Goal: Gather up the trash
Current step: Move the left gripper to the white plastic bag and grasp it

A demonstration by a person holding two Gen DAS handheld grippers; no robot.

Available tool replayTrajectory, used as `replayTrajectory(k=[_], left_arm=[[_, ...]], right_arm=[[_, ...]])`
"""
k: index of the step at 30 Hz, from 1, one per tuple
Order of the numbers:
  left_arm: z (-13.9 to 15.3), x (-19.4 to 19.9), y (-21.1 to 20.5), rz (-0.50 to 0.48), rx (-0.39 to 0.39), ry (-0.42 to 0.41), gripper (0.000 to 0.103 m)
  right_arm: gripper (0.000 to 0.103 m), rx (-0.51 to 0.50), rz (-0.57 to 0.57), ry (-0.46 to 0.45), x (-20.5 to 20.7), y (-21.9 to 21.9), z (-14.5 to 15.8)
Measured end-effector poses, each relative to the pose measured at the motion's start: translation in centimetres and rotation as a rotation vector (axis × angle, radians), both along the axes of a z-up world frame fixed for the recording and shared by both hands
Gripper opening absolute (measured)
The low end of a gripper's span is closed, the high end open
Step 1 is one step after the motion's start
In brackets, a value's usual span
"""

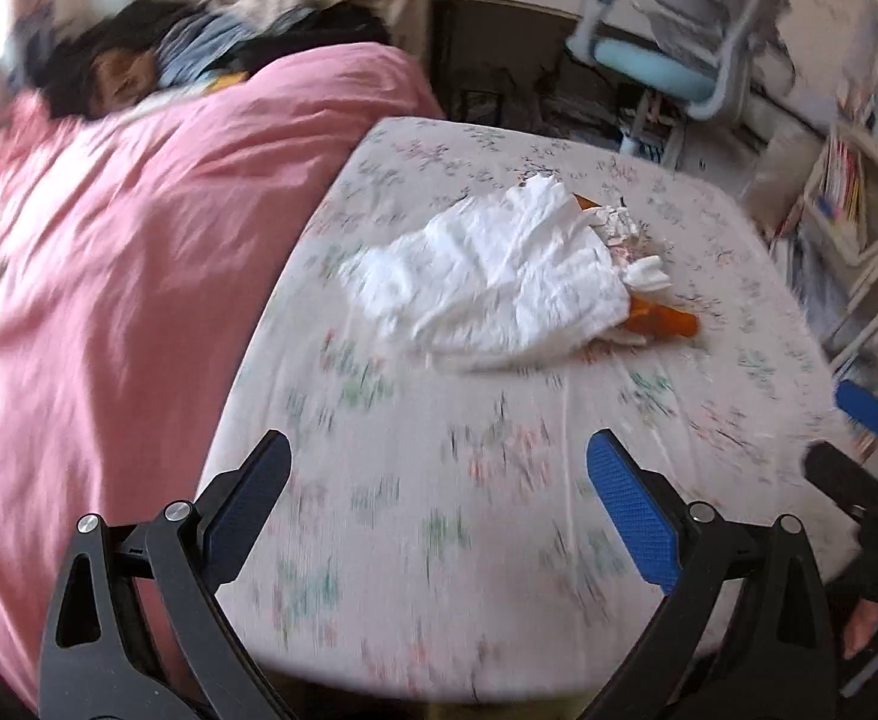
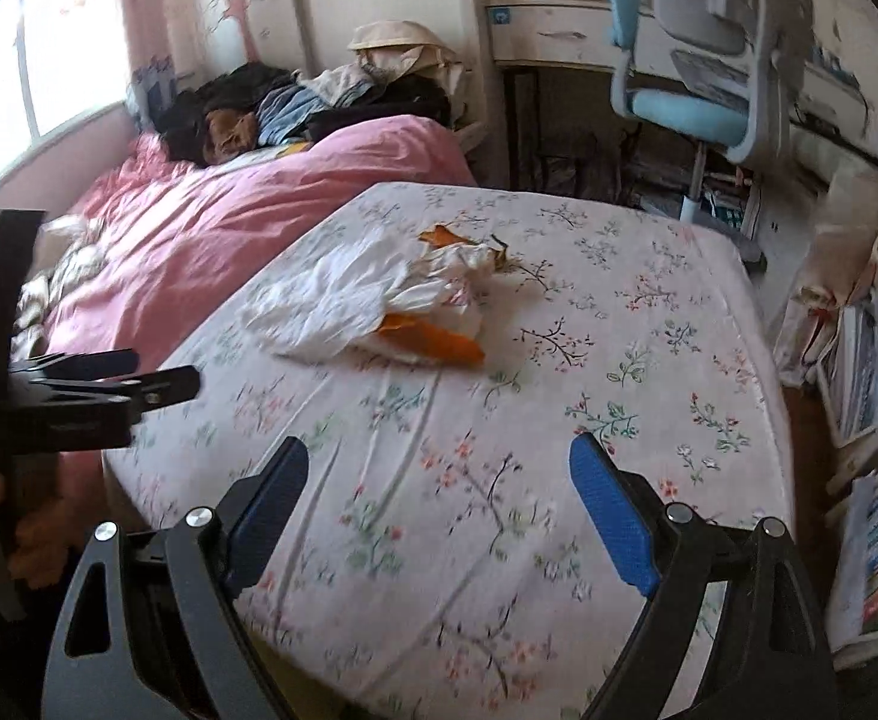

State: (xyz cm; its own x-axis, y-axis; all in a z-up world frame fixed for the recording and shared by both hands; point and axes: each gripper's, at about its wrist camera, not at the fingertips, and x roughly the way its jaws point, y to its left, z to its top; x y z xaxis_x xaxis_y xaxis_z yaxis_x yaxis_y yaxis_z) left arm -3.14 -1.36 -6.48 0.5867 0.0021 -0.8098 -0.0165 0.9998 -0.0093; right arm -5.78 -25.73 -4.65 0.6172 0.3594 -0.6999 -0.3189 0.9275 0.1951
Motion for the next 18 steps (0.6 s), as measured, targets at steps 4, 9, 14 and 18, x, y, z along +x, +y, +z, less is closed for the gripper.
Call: replayTrajectory(k=[4, 9, 14, 18], left_arm=[[-1.4, 4.2, -1.2, -0.048, 0.105, 0.010, 0.096], [-3.3, 7.8, -2.3, -0.157, 0.119, 0.074, 0.061], [-1.4, 7.6, -2.1, -0.212, 0.051, 0.075, 0.007], [2.5, 5.6, 0.5, -0.182, -0.094, -0.016, 0.007]], right_arm=[[0.085, 0.050, 0.003, 0.041, 0.8, -0.4, -0.6], [0.085, 0.084, 0.010, 0.047, 1.9, -0.5, -0.5], [0.085, 0.116, 0.017, 0.076, 2.8, -0.3, -1.0], [0.085, 0.113, 0.027, 0.083, 2.7, 0.2, -1.2]])
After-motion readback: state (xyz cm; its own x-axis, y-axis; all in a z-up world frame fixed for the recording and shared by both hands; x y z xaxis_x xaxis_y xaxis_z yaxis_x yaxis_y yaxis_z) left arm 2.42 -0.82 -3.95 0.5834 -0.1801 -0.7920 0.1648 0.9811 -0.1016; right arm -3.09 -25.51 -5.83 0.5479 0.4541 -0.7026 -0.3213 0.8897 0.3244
